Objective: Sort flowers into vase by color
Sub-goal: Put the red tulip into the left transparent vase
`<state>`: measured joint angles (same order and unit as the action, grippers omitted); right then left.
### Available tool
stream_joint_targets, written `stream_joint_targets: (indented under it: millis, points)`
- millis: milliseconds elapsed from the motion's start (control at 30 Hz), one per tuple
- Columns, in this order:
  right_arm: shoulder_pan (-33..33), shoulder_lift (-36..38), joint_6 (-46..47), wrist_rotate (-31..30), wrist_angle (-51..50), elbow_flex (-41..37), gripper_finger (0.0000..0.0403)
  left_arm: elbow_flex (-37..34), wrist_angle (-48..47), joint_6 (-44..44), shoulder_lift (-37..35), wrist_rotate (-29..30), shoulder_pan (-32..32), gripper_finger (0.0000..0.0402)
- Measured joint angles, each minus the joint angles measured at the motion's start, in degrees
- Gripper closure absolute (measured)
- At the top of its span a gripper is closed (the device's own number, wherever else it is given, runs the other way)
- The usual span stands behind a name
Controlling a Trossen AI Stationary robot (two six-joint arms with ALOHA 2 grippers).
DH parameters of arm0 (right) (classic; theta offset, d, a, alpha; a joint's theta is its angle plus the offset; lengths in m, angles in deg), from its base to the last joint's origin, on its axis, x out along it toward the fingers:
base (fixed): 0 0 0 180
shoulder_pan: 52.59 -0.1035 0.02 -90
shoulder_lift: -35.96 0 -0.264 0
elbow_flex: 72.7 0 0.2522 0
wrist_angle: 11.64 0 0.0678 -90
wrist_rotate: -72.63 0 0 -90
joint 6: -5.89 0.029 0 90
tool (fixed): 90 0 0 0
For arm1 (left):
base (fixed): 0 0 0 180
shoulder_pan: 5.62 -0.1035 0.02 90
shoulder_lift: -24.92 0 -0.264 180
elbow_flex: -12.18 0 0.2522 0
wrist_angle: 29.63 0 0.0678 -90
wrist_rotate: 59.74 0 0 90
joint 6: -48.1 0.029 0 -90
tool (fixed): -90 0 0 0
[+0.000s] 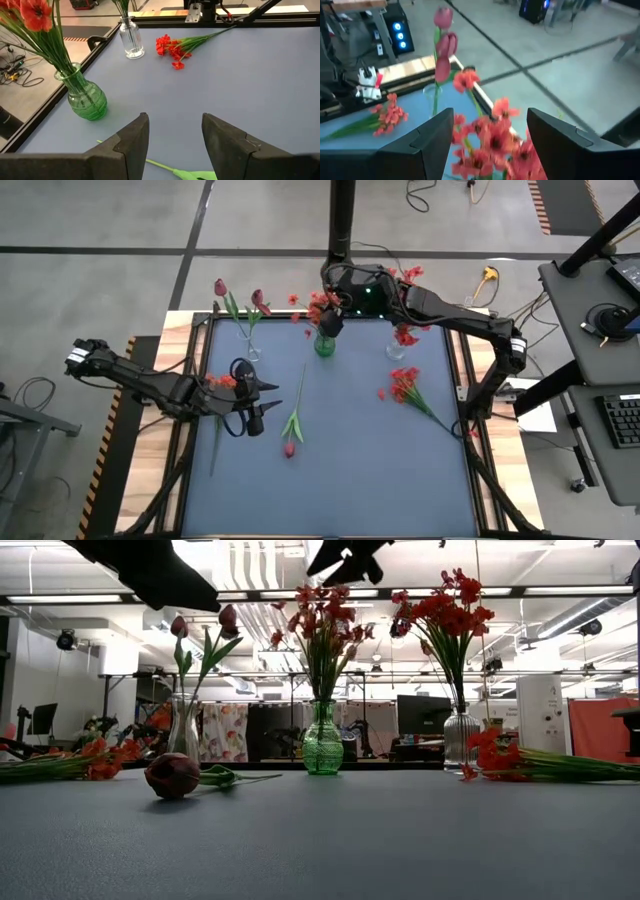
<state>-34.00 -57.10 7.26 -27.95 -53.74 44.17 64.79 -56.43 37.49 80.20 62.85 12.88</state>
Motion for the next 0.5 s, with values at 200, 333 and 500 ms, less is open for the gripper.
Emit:
stream_joint_targets:
  millis: [200,333,500]
  points:
    - [0.17,0.0,-3.1,0.01,4.26,-0.55,0.0176,0.0,0.01,0.0,0.0,0.0,0.0,0.0235]
    - [-0.46,0.07,-4.65,-0.06,3.04,-1.23,0.0187,0.0,-0.5,-1.08,0.0,-0.07,0.1,0.0235]
    - [-3.06,2.34,-4.92,0.01,-0.52,-1.26,0.0197,0.9,-8.14,-10.09,-0.26,-2.45,0.24,0.0235]
